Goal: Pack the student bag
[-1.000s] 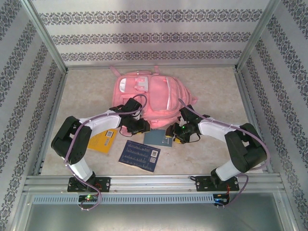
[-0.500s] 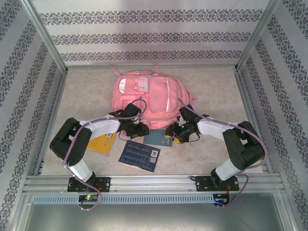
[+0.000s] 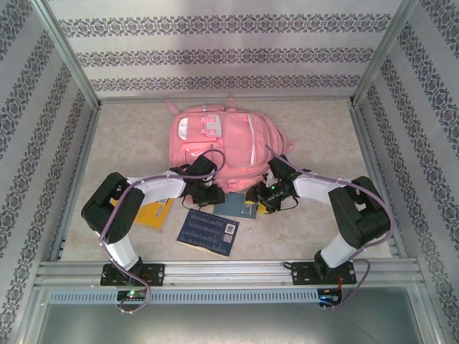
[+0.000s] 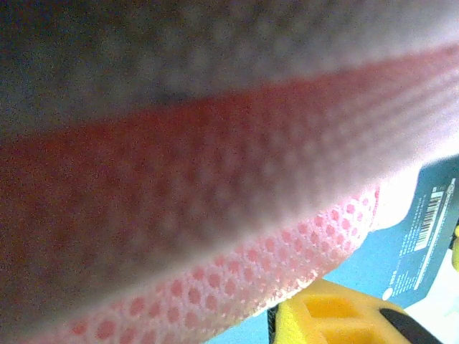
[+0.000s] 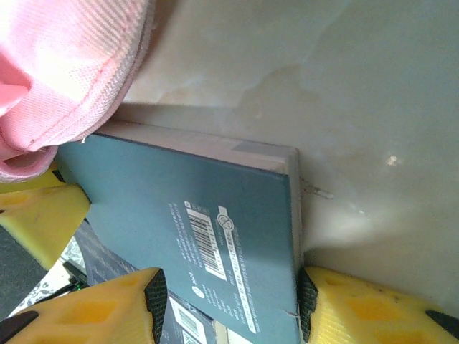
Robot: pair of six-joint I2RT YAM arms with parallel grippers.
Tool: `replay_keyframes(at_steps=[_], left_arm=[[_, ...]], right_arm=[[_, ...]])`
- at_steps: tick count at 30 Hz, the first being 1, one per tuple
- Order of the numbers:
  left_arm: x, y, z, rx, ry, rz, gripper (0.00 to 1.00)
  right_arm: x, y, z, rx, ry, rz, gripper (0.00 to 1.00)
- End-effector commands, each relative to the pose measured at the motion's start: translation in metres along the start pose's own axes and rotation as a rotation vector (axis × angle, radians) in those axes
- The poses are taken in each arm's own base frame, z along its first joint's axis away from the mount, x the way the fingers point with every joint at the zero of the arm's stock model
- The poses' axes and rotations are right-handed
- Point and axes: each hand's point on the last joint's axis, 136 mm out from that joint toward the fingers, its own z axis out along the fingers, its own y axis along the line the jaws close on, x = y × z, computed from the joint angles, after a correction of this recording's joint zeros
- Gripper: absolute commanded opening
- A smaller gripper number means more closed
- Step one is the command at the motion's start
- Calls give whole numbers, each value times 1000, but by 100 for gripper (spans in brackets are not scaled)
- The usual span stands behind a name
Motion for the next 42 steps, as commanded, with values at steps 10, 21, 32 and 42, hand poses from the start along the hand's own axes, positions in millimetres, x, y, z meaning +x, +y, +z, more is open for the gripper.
replay_keyframes(at_steps=[10,21,32,42], left_arm=[[30,-7,19,24,120,16,29],[30,-8,11,12,119,23,28],[30,-21,-46,25,62,14,53],[16,-57,-108,242,-55,-98,76]], right_arm=[[13,71,-41,-288,19,-102,52],[2,47,-39,-178,-28,-100,7],[2,30,-80,-146,-130,-78,0],[11,79,-124,-379,-174,-96,0]])
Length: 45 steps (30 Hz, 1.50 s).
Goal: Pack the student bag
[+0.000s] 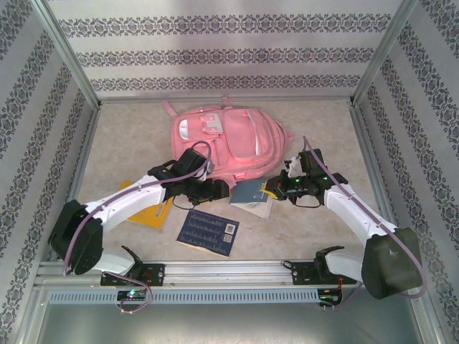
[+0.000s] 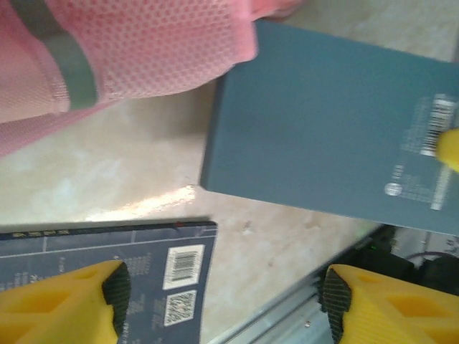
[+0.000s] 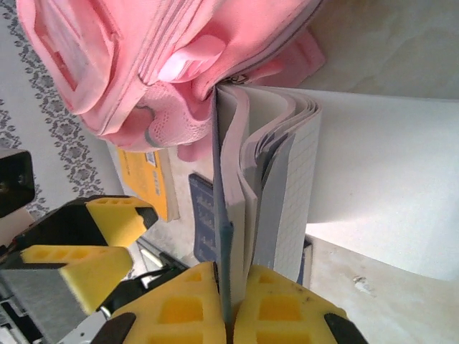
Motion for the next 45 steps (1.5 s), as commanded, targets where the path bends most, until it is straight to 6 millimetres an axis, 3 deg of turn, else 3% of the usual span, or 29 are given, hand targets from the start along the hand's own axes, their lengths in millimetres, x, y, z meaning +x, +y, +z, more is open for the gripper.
replay_keyframes(at_steps=[1,7,12,21,25,33,38,43,45], left_arm=[[-4,-5,-16,59,-20,-98,77],[-14,4,-35,55,-50,-167,80],[-22,-6,-45,98,-75,-161,80],[-47,-71,-67,392,-129,-108,79],[-53,-90,-76,474,-145,-89,77],[-67,-115,-96,628,-208,-77,52],[-72,-124,-106,670,-232,-57,42],[-74,-132,-115,697,-257,-38,18],[-75,-132,-116,694,-262,-39,8]], right_arm=[[1,49,-16,-143,-9,-78,0],[16,68,-27,-152,-7,-81,0],[24,91,-46,-194,-31,-126,0],[21,137,-62,-341,-34,-137,0],[18,151,-65,-391,-28,-135,0],[17,157,-66,-417,-25,-134,0],[16,155,-65,-431,-32,-107,0],[11,140,-61,-386,-75,-69,0],[8,131,-61,-342,-108,-56,12]])
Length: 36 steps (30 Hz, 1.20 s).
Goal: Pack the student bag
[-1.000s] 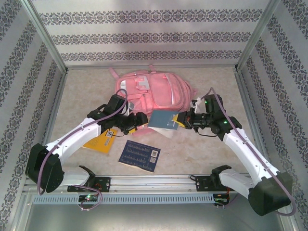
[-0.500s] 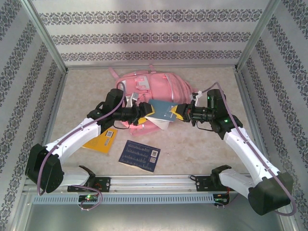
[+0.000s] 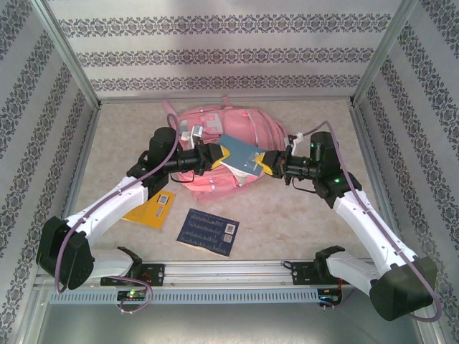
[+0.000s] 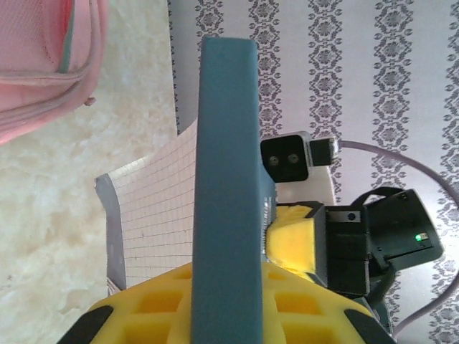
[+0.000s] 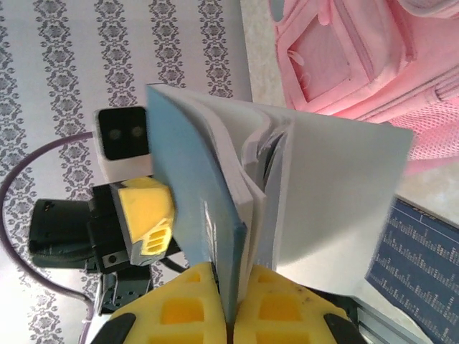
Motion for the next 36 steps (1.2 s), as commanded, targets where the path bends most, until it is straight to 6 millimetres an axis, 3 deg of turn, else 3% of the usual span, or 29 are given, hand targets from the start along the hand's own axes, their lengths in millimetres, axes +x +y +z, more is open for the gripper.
replay_keyframes(at_steps=[1,6,7,10,17,21,23,27,32,36], left_arm=[[-3,-28,-7,77,-23,64,3],[-9,-43,-12,108,-61,62,0],[-11,-48,-12,119,-68,61,0],[-14,-60,-14,147,-78,59,0],[-19,-83,-18,205,-96,56,0],[-20,-85,-18,205,-99,56,0],[-19,-80,-18,188,-98,53,0],[-18,-70,-16,166,-98,42,0],[-14,-57,-12,126,-84,42,0],[-15,-40,-9,47,-80,30,0]], right_arm=[[2,-2,-7,32,-45,-35,21],[-3,-10,-13,70,-103,-23,78],[-5,-10,-11,47,-110,1,84],[-7,2,-3,-52,-120,35,94],[-3,23,22,-129,-76,32,96],[-10,37,26,-200,-99,43,90],[-15,44,26,-237,-114,44,82],[-21,50,24,-265,-134,46,54],[-24,44,24,-224,-149,34,16],[-28,37,17,-181,-182,19,0]])
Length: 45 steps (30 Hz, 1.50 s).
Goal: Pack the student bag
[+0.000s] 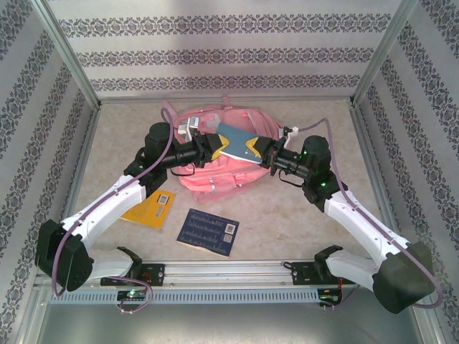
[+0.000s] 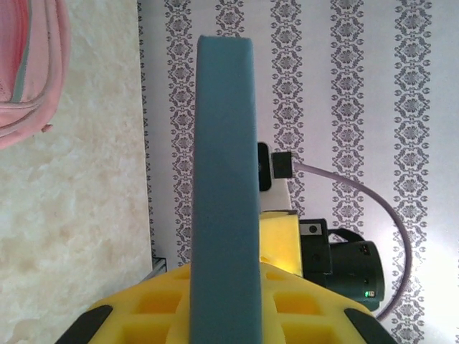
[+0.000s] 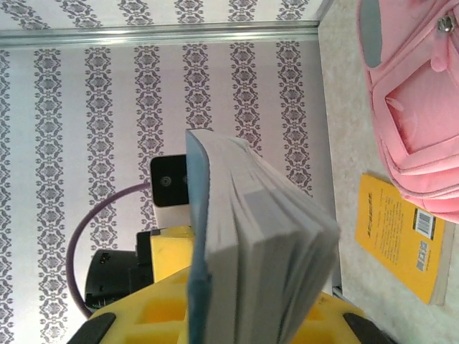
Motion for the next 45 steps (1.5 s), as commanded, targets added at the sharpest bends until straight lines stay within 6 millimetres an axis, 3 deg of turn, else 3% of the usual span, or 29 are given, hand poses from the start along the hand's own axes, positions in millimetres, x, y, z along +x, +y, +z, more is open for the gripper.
replay_keyframes(at_steps=[1,5,7,12,19,22,26,32,45], left_arm=[[1,-3,-3,-40,-3,68,3],[-4,29,-3,-239,14,111,48],[-12,47,-4,-368,21,143,53],[-51,81,11,-535,-2,164,50],[-98,89,89,-533,52,217,48],[-107,95,125,-497,81,227,47],[-115,111,157,-492,100,217,46],[-118,128,182,-443,108,182,42],[-104,129,202,-414,155,182,30]], right_arm=[[-10,-4,-11,59,-57,-43,0],[-21,-18,-45,242,-167,-128,0],[-27,-28,-67,356,-230,-159,0],[-32,-49,-110,542,-307,-173,0],[-33,-65,-159,714,-407,-203,0],[-33,-71,-169,749,-416,-193,0],[-32,-75,-175,776,-416,-174,0],[-35,-74,-174,797,-399,-189,0],[-36,-90,-164,779,-373,-160,0]])
